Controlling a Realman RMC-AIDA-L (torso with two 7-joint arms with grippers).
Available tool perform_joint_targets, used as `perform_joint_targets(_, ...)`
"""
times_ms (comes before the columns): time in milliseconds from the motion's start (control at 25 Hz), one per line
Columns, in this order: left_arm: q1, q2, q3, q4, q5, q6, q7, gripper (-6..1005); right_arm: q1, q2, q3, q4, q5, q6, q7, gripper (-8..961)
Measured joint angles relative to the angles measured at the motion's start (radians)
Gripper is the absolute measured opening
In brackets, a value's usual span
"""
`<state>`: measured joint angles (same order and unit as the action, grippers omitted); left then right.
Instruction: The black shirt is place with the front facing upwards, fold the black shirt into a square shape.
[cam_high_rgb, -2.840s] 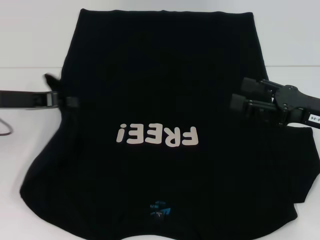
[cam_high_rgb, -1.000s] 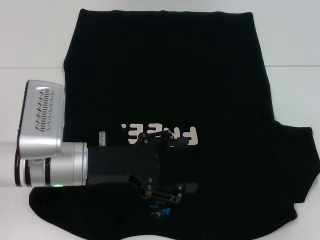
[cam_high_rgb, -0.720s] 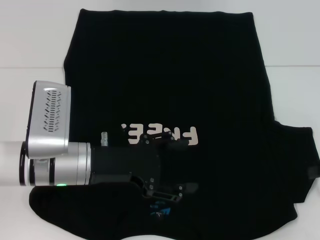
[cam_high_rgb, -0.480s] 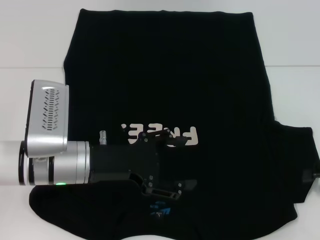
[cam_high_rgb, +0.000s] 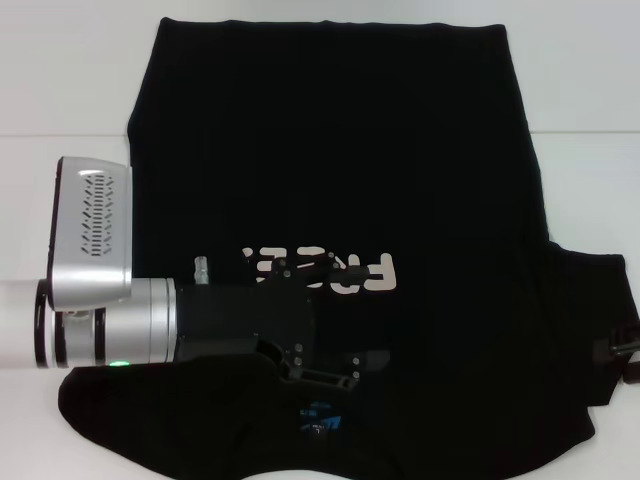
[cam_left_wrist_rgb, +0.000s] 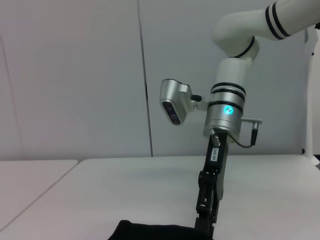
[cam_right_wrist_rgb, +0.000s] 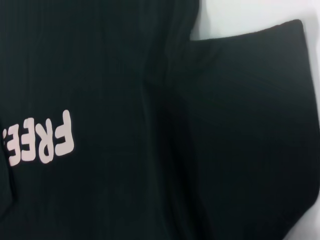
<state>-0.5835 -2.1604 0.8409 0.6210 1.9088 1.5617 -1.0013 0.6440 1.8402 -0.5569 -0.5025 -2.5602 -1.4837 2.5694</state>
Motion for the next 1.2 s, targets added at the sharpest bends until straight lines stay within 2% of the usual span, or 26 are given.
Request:
perform_joint_targets(120,0.000,0.001,-0.001,0.003,0.000,0.000,0.000,919,0.004,0.008,0.000,0.000,0.000,0.010,0.000,802)
perform_joint_targets(320,0.001,0.001,-0.006,0.004,-0.002,0.000,0.000,919,0.010,0.015,-0.010,-0.002,-0.001,0.020,0.000,596)
perform_joint_targets(520,0.002,0.001,-0.024,0.003,-0.002,-0.001,-0.002,919,0.009,0.019,-0.014,-0.011,-0.001,0.029,0.002,379)
perform_joint_targets(640,0.003,0.001,-0.028,0.001,-0.002,-0.001,-0.003,920,0.004,0.019,-0.014,-0.012,-0.001,0.040,0.003,146)
perform_joint_targets(1080,0.004,-0.001,-0.028,0.002,-0.013,0.005,-0.018,920,-0.015,0.022,-0.007,-0.037,0.001,0.105,-0.026,1)
perform_joint_targets(1200,0.005,-0.001,-0.028,0.000,-0.022,0.007,-0.029,919,-0.034,0.022,-0.002,-0.079,0.005,0.118,-0.045,2)
